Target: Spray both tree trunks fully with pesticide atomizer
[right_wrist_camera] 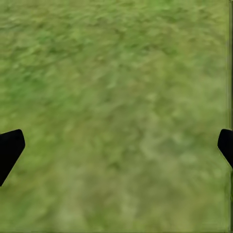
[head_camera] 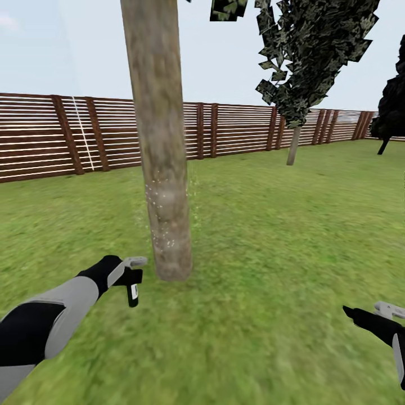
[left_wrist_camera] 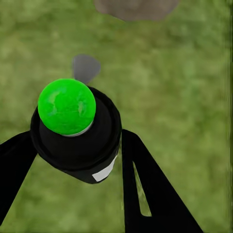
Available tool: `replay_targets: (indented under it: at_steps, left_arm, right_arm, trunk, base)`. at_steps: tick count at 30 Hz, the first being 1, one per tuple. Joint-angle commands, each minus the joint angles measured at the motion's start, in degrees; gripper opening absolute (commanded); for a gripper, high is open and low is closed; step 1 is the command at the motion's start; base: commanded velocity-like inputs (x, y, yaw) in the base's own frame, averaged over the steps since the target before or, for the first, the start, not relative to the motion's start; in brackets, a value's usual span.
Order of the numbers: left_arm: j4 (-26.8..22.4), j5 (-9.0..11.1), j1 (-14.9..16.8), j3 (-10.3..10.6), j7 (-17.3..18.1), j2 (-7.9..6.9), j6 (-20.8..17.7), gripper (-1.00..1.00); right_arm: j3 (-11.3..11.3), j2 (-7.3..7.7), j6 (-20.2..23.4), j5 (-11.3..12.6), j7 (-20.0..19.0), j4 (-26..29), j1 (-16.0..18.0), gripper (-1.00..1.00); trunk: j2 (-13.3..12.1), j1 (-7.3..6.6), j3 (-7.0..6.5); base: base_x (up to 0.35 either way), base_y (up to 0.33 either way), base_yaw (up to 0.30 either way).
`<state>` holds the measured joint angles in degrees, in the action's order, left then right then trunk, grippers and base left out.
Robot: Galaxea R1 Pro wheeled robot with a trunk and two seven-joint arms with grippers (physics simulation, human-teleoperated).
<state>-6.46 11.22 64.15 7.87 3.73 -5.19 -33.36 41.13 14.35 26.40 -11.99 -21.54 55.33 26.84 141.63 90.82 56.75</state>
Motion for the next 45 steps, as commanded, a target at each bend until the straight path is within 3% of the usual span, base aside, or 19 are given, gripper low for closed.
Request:
replay_targets:
  at_steps: [1, 7, 30, 45]
  left_arm:
    - [-0.1, 0.5, 0.0, 0.5, 0.1, 0.02, -0.1, -1.0]
    - [0.0, 0.5, 0.0, 0.5, 0.1, 0.92, 0.0, -1.0]
    - [0.0, 0.5, 0.0, 0.5, 0.0, 0.97, 0.8, -1.0]
    - [0.0, 0.5, 0.0, 0.5, 0.0, 0.97, 0.8, -1.0]
  right_arm:
    - [0.2, -0.03, 0.1, -0.6, -0.5, 0.0, 0.1, 1.0]
    - [0.2, -0.01, 0.1, -0.6, -0.4, 0.1, 0.1, 1.0]
    - [0.2, -0.03, 0.1, -0.6, -0.4, 0.1, 0.1, 1.0]
    - [0.2, -0.03, 0.1, -0.6, -0.4, 0.1, 0.1, 1.0]
  trunk:
    - [0.0, -0.01, 0.06]
    - [0.0, -0.01, 0.06]
    - [0.0, -0.01, 0.06]
    - [0.0, -0.01, 0.06]
  base:
    - [0.001, -0.307, 0.001]
    - [0.0, -0.311, 0.166]
    - [0.06, -0.326, 0.253]
    - [0.009, -0.326, 0.155]
